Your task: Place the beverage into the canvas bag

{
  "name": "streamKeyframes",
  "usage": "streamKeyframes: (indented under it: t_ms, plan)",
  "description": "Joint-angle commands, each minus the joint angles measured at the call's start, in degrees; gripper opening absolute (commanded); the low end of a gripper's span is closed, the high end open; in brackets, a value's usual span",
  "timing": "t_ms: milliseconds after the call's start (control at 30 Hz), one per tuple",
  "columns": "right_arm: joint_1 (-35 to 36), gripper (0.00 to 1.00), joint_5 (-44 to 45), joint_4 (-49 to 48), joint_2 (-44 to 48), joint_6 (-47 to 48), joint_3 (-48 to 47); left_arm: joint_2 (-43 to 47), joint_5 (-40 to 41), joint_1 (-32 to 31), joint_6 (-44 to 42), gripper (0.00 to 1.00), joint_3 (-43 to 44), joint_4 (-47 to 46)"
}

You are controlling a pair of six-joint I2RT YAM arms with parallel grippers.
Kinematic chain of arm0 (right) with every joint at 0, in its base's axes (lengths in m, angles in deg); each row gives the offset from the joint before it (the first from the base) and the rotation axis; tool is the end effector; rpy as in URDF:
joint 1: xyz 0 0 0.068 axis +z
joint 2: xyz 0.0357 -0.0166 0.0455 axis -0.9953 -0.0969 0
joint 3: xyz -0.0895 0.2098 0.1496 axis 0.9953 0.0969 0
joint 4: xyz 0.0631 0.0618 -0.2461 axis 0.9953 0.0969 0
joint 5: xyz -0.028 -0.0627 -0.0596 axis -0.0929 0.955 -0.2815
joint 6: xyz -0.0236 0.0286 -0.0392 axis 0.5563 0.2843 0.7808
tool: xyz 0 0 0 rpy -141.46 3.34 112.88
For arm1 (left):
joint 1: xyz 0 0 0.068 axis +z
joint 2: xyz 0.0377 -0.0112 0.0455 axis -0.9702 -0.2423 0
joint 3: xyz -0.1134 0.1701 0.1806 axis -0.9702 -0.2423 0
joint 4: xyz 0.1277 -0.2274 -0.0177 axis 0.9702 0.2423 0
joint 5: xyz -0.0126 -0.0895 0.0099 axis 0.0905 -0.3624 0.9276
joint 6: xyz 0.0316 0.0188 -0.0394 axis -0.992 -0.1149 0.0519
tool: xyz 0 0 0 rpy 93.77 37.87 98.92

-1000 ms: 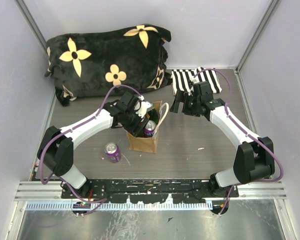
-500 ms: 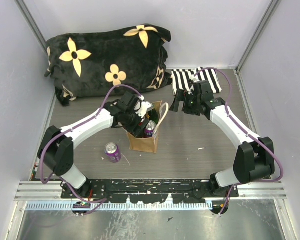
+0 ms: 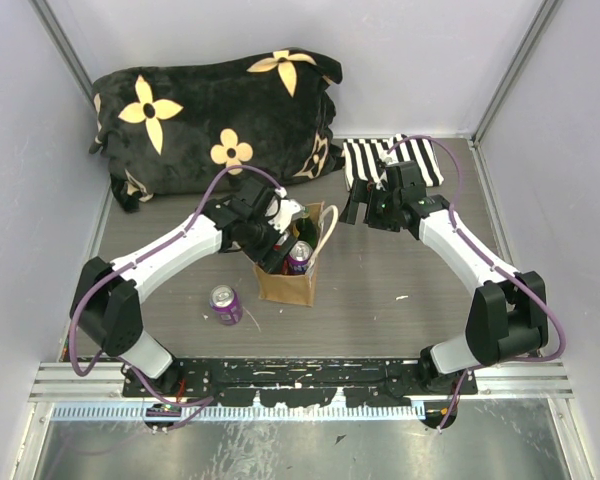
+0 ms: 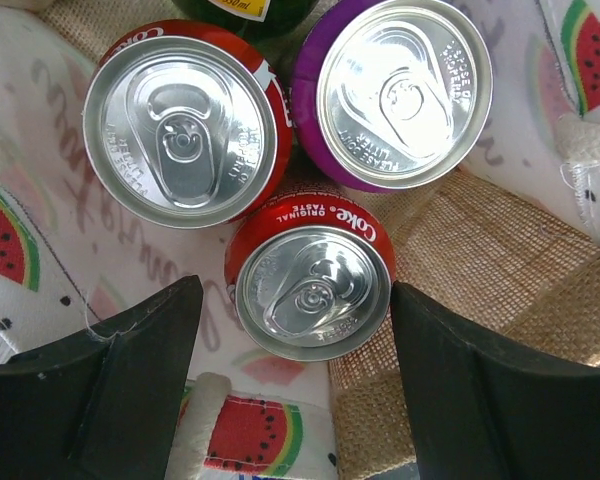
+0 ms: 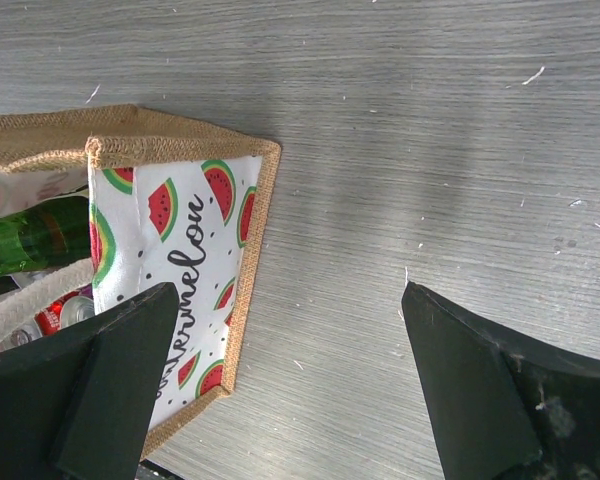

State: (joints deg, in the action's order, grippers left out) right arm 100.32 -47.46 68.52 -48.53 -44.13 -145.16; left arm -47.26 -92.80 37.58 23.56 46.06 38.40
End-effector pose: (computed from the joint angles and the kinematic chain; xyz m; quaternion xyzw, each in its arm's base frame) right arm 0.3011 0.0933 0.2712 0.0156 0.9214 0.2151 0.3234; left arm 0.2506 -0.2071 0.2587 0.3919 0.8821 -0.1544 0.2107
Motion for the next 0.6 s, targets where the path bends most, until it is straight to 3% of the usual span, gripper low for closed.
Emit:
streamKeyframes:
  t_ms: [0, 567]
  plan:
    - [-0.26, 1.0, -0.68, -1.88, 0.3, 0.1, -2.25, 2.02, -0.13, 0.4, -0.15, 0.82, 2.51, 3.27]
    - [-0.3, 1.0, -0.89, -1.82, 0.16, 0.06, -2.41, 9.61, -4.11, 0.42, 2.71, 0.84, 6.93, 1.66]
